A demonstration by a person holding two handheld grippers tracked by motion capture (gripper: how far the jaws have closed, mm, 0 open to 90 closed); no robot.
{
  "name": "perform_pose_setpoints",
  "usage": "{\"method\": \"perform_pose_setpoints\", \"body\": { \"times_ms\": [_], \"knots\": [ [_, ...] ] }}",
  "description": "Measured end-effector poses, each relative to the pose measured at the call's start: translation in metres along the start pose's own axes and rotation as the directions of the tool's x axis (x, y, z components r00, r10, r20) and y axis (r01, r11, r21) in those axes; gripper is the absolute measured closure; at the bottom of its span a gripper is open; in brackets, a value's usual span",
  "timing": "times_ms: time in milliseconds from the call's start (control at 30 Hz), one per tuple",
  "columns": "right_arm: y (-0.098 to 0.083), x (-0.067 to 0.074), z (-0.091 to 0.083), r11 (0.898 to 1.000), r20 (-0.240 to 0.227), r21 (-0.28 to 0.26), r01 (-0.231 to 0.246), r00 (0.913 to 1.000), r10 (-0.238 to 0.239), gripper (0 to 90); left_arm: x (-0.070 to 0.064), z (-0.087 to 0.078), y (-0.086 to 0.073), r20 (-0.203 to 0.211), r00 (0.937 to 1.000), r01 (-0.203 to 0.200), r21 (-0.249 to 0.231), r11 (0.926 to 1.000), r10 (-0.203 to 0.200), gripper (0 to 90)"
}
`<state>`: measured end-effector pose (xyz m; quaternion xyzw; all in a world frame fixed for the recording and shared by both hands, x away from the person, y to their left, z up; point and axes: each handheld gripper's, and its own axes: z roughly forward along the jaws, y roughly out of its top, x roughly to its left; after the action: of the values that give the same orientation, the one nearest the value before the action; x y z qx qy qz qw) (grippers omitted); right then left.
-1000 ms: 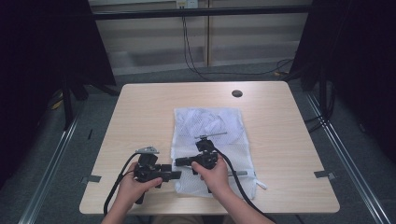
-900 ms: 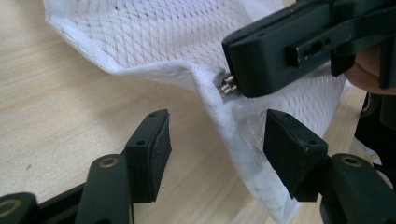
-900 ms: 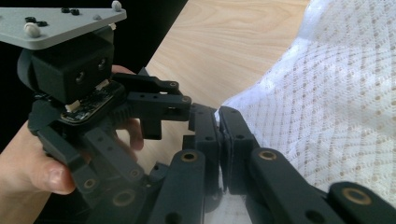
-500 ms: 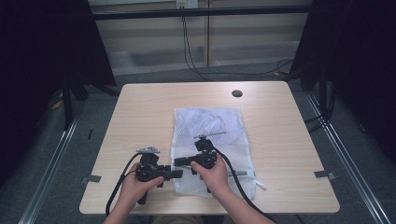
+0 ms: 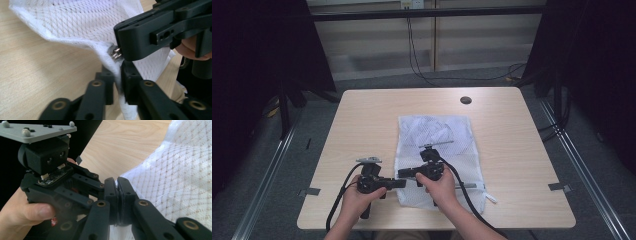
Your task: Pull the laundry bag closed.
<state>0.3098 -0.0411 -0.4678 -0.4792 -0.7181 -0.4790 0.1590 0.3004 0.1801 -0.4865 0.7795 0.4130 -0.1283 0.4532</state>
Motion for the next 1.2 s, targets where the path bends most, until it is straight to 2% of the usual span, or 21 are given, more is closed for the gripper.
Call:
{"method": "perform_pose_setpoints", "body": {
  "times_ms": [333, 600, 1200],
  "knots": [
    [0.0, -0.0003, -0.0019, 1.0, 0.003, 0.008, 0.006, 1.0, -0.006, 86.8, -0.0011, -0.0007, 0.0013, -0.015, 0.9993, 0.035, 0.017, 0.9992, -0.035, 87.4],
    [-0.0012, -0.0026, -0.0028, 1.0, 0.003, 0.01, 0.006, 1.0, -0.006, 86.9, -0.0007, -0.0008, 0.0014, -0.03, 0.9989, 0.036, 0.02, 0.9991, -0.036, 87.7],
    [-0.0037, -0.0062, -0.0061, 1.0, -0.014, 0.018, -0.008, 0.9999, 0.008, 86.9, -0.0007, -0.0014, 0.0017, -0.031, 0.9984, 0.048, 0.021, 0.9986, -0.047, 87.8]
  ]
}}
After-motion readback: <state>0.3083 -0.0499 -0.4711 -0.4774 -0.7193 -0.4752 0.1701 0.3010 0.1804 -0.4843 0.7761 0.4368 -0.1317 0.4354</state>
